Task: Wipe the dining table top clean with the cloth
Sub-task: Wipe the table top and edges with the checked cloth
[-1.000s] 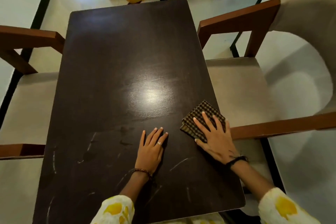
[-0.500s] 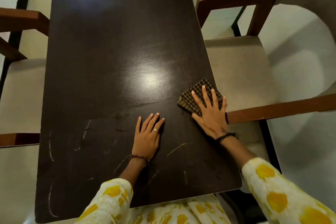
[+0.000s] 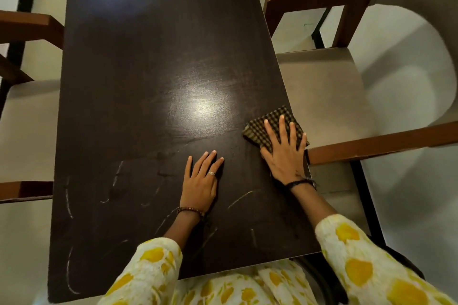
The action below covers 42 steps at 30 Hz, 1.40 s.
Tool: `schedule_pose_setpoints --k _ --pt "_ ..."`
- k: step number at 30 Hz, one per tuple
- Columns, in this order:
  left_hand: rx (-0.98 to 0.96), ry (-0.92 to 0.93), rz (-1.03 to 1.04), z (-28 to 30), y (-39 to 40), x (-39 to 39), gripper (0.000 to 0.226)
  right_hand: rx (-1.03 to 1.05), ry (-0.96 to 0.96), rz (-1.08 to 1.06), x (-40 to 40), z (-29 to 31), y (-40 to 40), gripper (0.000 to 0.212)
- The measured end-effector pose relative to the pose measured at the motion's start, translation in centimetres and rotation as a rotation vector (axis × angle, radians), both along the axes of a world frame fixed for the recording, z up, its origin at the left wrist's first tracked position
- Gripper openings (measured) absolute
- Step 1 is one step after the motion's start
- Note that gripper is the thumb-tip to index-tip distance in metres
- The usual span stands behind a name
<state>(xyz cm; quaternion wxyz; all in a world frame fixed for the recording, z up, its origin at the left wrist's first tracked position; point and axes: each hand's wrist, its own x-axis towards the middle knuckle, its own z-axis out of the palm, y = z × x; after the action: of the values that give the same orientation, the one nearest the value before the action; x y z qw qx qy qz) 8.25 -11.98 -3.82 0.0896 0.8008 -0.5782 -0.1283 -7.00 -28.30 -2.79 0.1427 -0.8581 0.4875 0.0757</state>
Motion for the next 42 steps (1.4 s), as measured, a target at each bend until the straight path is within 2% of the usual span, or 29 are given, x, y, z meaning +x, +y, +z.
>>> schedule_pose_setpoints --k 4,8,12,16,20,24,27,29,31,34,37,39,42 --pt "-0.038 0.066 0.016 0.2 0.1 0.4 0.048 -0.006 -0.001 -0.02 0.4 -0.1 -1.2 0.066" --pt "-0.117 0.105 0.12 0.4 1.7 2.9 0.046 -0.035 -0.016 -0.026 -0.1 -0.1 -0.2 0.065" --pt "-0.082 0.07 0.242 -0.3 6.9 7.4 0.045 -0.042 -0.036 -0.168 1.3 -0.4 1.3 0.066" --pt "0.003 0.022 0.347 -0.3 11.7 11.0 0.048 -0.064 -0.048 -0.326 6.5 -0.7 5.4 0.069" --pt "0.035 0.016 0.336 0.3 11.5 11.2 0.047 -0.073 -0.036 -0.246 13.8 -0.8 11.0 0.073" --pt "0.067 0.052 0.273 0.5 12.1 12.2 0.049 -0.035 -0.023 -0.077 19.9 -0.5 16.6 0.073" --pt "0.071 0.092 0.197 0.8 13.9 13.9 0.051 -0.028 -0.026 0.045 19.8 -0.6 16.9 0.075" --pt "0.066 0.096 0.225 0.9 15.9 15.8 0.051 -0.048 -0.05 0.105 17.8 -0.7 15.4 0.074" --pt "0.068 0.074 0.269 0.8 18.2 18.0 0.052 -0.073 -0.046 0.042 14.8 -0.7 13.4 0.073" --pt "0.069 0.063 0.331 0.3 21.4 20.2 0.056 -0.078 -0.042 -0.216 11.3 -0.4 11.5 0.071" --pt "0.038 0.085 0.363 -0.2 22.6 20.9 0.059 -0.062 -0.037 -0.359 12.4 0.0 12.4 0.069" --pt "0.014 0.103 0.364 -0.4 22.5 21.1 0.055 -0.044 -0.038 -0.371 15.0 0.2 14.0 0.069" --pt "-0.03 0.116 0.372 -0.7 22.6 21.4 0.054 -0.053 -0.011 -0.226 19.9 0.1 17.3 0.072"
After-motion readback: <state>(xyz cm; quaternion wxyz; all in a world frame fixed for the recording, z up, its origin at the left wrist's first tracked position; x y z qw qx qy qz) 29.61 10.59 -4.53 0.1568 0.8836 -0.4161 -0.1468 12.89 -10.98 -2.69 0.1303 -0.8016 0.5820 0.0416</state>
